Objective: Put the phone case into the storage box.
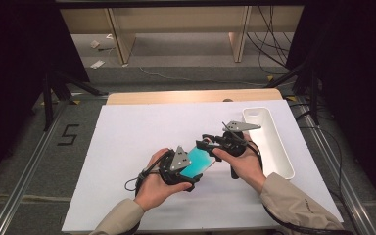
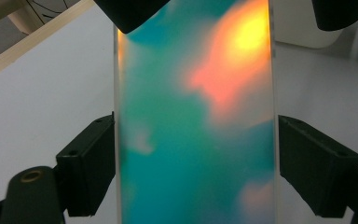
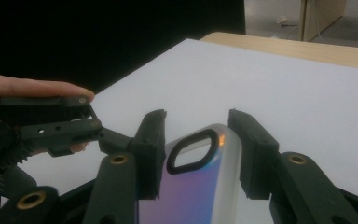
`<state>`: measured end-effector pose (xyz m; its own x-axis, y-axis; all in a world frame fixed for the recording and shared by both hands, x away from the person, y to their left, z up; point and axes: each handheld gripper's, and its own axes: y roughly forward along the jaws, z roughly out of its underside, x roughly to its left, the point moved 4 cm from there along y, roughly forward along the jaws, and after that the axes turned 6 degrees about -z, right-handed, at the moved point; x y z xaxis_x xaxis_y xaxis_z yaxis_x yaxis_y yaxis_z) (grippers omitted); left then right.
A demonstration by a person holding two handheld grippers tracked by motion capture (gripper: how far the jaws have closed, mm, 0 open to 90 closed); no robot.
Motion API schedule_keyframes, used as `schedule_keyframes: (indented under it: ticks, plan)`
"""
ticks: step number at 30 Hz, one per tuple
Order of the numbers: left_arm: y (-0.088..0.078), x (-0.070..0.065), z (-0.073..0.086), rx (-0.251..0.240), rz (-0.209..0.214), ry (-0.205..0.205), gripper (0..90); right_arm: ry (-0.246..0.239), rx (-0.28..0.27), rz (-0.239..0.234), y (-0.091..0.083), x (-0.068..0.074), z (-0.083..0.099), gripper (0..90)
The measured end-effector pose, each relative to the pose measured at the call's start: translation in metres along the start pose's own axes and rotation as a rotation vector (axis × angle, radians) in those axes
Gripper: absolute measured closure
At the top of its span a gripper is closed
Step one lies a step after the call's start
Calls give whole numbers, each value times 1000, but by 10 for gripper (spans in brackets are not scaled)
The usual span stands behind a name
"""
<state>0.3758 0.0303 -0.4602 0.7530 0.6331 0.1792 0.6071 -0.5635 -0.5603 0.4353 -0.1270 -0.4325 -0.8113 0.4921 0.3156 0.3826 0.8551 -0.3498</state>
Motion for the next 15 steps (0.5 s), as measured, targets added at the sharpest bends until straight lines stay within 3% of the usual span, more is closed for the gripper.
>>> schedule_keyframes:
  ticks: [8, 15]
  plan:
    - [1, 0, 0, -1, -12, 6, 169, 41, -16, -26, -2, 0, -3, 658]
    - [3, 0, 1, 2, -45, 43, 168, 73, -23, -49, -3, 2, -6, 716]
